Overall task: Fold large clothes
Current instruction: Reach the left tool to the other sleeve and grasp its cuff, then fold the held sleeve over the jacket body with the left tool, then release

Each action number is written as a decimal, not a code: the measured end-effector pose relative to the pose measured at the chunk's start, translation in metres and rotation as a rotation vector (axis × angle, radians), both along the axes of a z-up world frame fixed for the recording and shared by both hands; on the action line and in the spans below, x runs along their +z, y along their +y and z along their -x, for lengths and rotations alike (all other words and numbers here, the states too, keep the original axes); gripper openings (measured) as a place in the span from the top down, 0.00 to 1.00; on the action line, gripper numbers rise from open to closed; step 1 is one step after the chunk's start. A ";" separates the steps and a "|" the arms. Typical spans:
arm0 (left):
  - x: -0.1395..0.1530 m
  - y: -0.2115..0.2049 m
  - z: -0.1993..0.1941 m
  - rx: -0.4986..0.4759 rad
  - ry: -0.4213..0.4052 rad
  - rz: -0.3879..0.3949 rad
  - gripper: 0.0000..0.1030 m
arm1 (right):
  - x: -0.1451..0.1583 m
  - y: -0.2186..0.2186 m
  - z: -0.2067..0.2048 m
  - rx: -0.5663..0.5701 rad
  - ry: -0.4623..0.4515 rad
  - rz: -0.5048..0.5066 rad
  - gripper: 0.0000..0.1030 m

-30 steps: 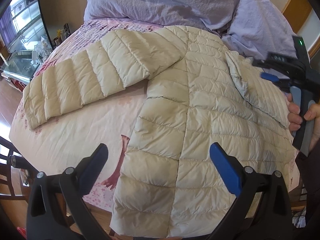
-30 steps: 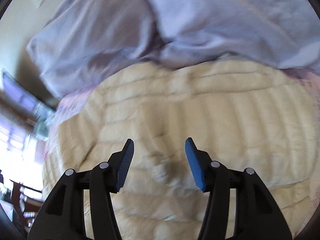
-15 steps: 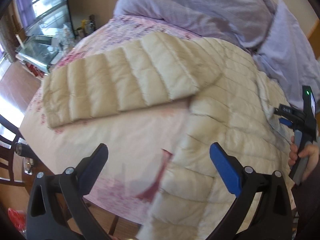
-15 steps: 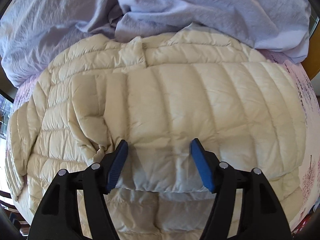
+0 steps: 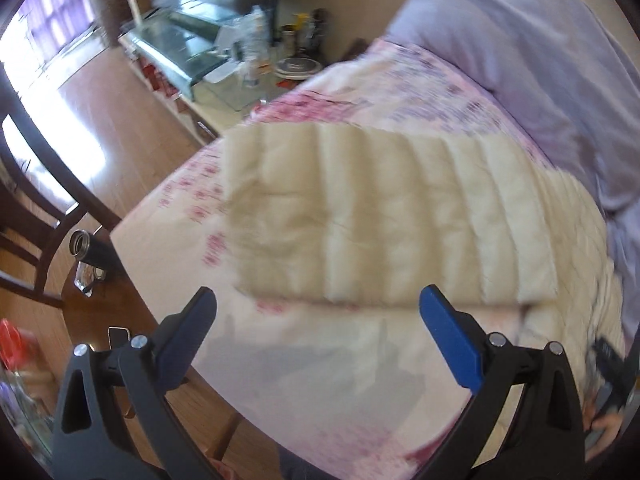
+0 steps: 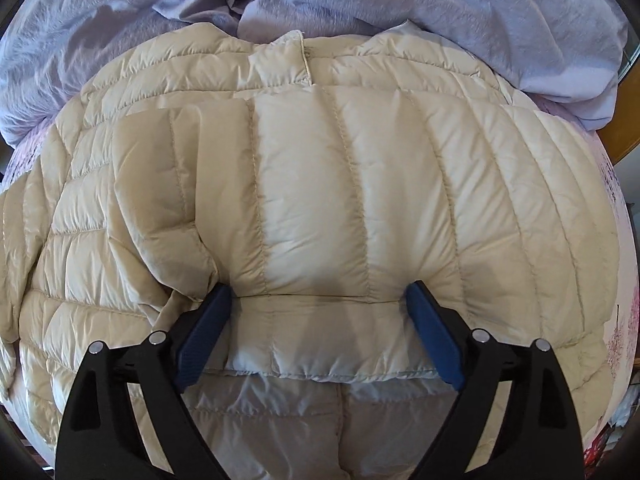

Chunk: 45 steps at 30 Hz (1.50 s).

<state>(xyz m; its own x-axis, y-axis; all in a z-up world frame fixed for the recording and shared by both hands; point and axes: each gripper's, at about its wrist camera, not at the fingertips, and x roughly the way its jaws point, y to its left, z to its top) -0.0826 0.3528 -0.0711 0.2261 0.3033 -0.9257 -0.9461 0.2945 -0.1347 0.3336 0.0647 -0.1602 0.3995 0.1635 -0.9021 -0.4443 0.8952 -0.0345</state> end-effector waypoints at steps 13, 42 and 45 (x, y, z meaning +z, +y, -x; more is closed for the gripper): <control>-0.039 0.056 0.016 0.138 0.019 0.076 0.17 | -0.001 -0.001 -0.008 -0.008 0.032 0.002 0.05; 0.015 0.040 -0.058 0.009 0.003 -0.059 0.97 | 0.000 -0.002 -0.015 -0.009 0.060 0.020 0.02; 0.032 0.030 -0.081 -0.048 -0.038 -0.076 0.97 | 0.002 -0.002 -0.018 -0.007 0.063 0.021 0.02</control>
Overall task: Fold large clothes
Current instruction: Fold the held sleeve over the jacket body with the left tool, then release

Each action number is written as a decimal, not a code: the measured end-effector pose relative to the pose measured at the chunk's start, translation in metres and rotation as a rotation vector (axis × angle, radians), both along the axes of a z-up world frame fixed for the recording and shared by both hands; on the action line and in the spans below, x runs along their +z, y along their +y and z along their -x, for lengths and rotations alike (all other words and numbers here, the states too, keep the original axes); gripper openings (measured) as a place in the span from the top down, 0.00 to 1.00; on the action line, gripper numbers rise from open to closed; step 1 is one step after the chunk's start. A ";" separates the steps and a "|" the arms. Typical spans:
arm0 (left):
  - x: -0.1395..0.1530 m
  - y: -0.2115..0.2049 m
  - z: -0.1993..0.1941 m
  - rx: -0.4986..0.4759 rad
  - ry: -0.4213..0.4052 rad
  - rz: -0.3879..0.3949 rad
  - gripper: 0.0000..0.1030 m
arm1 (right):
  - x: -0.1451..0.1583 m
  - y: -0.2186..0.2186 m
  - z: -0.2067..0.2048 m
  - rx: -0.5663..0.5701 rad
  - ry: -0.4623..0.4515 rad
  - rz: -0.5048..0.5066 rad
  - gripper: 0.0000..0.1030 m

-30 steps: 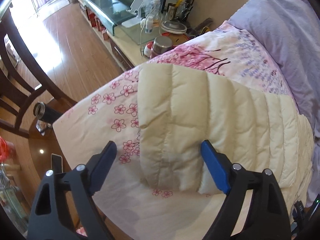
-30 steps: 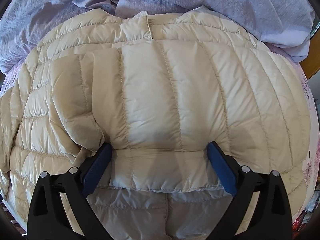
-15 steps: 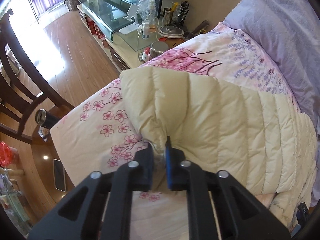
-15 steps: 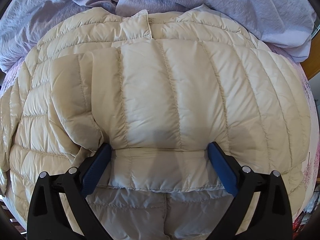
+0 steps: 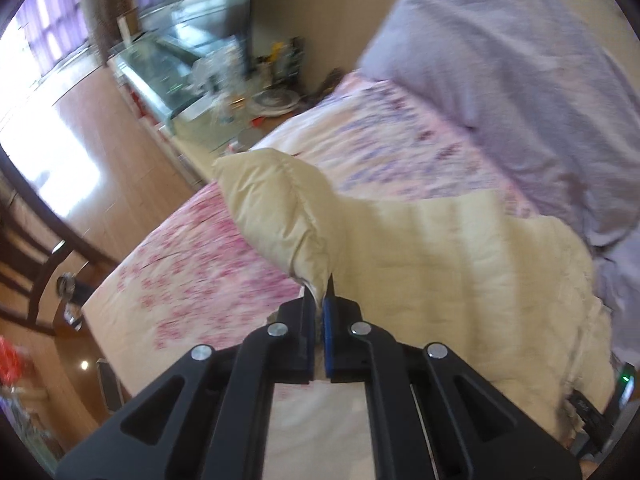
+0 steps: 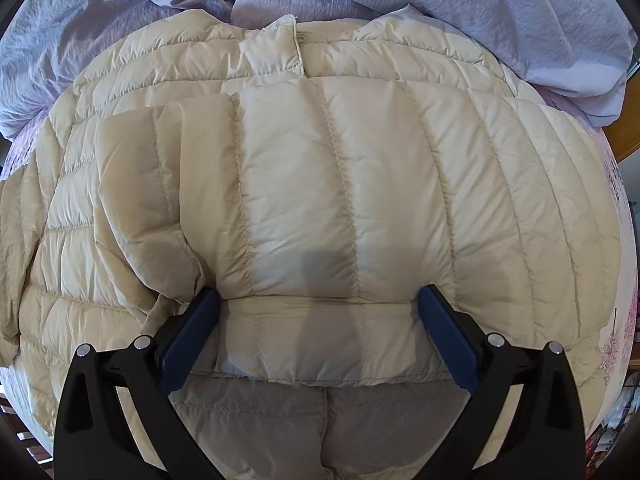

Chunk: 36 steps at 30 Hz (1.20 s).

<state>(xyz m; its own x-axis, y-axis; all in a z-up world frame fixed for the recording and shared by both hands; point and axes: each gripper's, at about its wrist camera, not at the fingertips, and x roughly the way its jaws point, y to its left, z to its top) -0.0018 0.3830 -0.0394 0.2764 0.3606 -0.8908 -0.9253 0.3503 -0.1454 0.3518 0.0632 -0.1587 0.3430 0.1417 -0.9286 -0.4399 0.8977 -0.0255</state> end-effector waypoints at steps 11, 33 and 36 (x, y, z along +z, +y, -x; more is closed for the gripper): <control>0.060 -0.072 -0.113 -0.304 -0.163 -0.044 0.97 | 0.023 -0.012 -0.005 0.003 -0.017 -0.008 0.02; 0.052 -0.256 -0.277 -0.756 -0.207 0.061 0.97 | 0.045 -0.124 -0.008 -0.150 -0.091 -0.054 0.02; 0.043 -0.272 -0.290 -0.785 -0.189 0.071 0.97 | 0.041 -0.136 -0.009 -0.180 -0.090 -0.050 0.02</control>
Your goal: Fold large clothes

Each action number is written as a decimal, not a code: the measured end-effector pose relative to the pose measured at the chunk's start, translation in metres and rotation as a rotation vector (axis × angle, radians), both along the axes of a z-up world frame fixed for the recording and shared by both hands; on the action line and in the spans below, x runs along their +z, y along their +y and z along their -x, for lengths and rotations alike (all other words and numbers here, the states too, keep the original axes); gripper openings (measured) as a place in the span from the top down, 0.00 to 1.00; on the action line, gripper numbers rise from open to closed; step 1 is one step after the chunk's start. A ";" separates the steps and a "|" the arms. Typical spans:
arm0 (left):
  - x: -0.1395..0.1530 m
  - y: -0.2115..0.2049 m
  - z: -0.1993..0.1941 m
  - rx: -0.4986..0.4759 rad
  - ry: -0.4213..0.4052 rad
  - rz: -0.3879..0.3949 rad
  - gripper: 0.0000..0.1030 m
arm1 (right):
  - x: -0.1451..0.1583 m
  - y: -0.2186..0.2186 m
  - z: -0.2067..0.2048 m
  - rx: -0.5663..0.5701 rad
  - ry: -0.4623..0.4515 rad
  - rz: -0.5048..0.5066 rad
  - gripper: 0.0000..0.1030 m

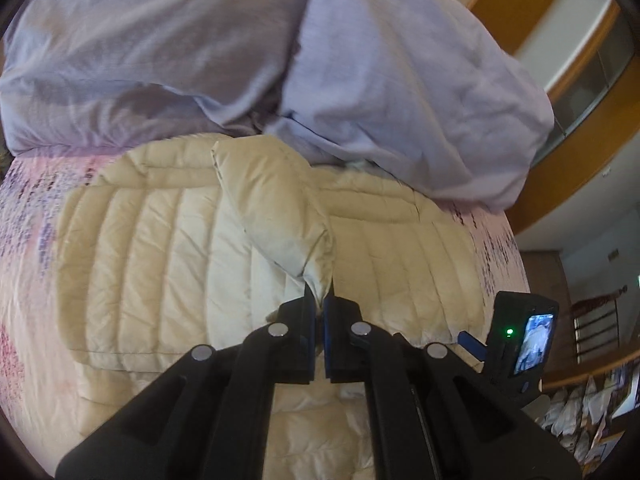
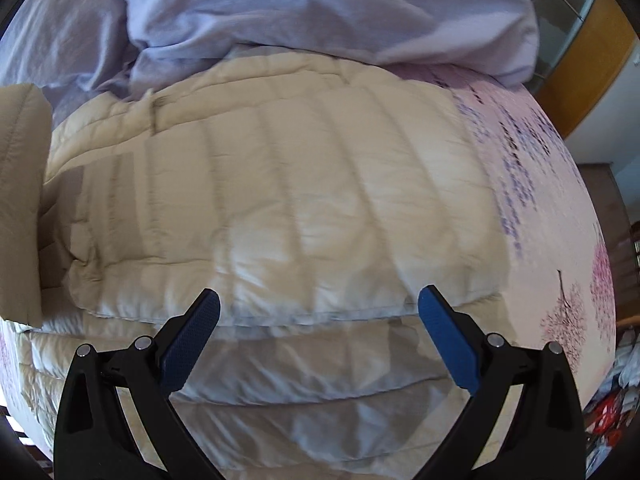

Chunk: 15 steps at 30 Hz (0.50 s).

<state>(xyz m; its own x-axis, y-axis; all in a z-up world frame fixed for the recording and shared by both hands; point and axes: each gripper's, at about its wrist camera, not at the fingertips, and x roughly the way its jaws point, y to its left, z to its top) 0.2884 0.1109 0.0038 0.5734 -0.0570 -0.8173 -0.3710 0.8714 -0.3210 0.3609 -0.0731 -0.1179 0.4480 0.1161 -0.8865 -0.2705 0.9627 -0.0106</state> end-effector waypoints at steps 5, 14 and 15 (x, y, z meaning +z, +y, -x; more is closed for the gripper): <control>-0.015 -0.019 -0.010 -0.043 0.032 0.021 0.97 | -0.002 -0.018 -0.005 -0.031 0.000 -0.001 0.02; -0.034 -0.023 -0.014 -0.059 0.078 0.060 0.77 | 0.004 -0.024 -0.007 -0.046 -0.025 0.011 0.02; -0.034 -0.022 -0.012 -0.055 0.076 0.056 0.67 | 0.006 -0.024 -0.007 -0.045 -0.030 0.012 0.02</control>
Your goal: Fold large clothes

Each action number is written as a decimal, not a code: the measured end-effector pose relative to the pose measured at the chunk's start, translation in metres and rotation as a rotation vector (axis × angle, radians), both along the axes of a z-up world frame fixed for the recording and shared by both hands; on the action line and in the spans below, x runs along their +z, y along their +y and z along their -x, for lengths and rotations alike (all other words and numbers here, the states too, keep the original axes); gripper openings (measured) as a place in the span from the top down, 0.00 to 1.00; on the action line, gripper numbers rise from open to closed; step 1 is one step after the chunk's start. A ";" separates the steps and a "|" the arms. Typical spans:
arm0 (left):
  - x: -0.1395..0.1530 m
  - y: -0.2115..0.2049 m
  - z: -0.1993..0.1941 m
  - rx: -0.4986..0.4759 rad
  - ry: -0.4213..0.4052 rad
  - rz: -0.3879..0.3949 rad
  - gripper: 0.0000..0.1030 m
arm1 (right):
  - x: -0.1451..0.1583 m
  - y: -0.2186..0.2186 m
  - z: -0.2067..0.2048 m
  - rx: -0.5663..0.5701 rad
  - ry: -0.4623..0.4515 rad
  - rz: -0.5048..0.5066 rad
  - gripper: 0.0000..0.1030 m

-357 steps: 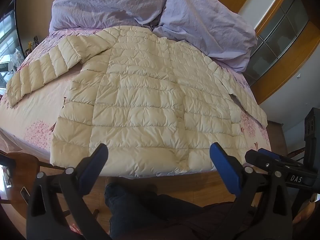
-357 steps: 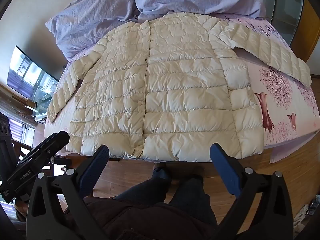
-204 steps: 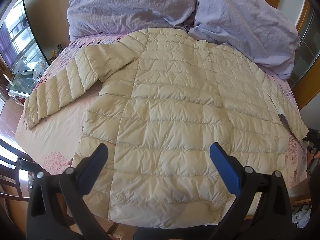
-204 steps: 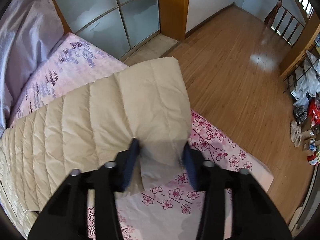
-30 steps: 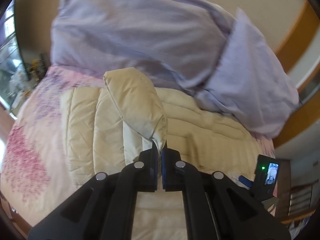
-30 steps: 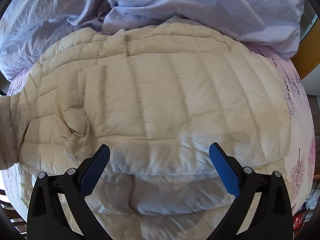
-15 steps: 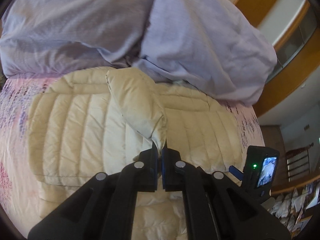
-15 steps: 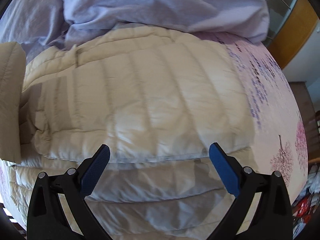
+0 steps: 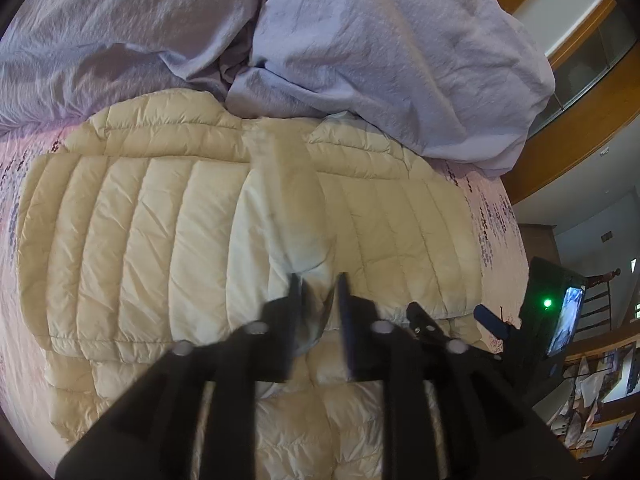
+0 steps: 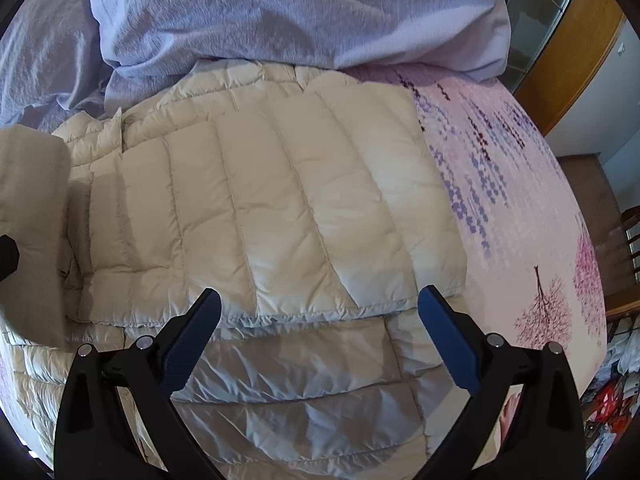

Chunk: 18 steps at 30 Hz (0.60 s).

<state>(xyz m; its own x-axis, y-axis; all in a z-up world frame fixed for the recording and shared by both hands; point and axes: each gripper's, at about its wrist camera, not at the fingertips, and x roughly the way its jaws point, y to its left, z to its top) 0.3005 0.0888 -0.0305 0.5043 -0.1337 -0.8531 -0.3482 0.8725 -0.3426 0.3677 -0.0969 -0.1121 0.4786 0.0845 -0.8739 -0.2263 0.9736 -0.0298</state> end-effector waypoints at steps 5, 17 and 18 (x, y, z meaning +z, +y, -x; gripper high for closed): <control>0.002 0.013 0.009 0.035 -0.009 -0.024 0.60 | 0.007 0.008 -0.001 0.013 -0.012 -0.016 0.08; -0.020 0.073 0.040 0.170 0.073 -0.139 0.56 | 0.031 0.063 0.015 0.206 -0.001 -0.194 0.60; -0.022 0.076 0.041 0.178 0.080 -0.143 0.56 | 0.031 0.069 0.016 0.221 0.002 -0.197 0.61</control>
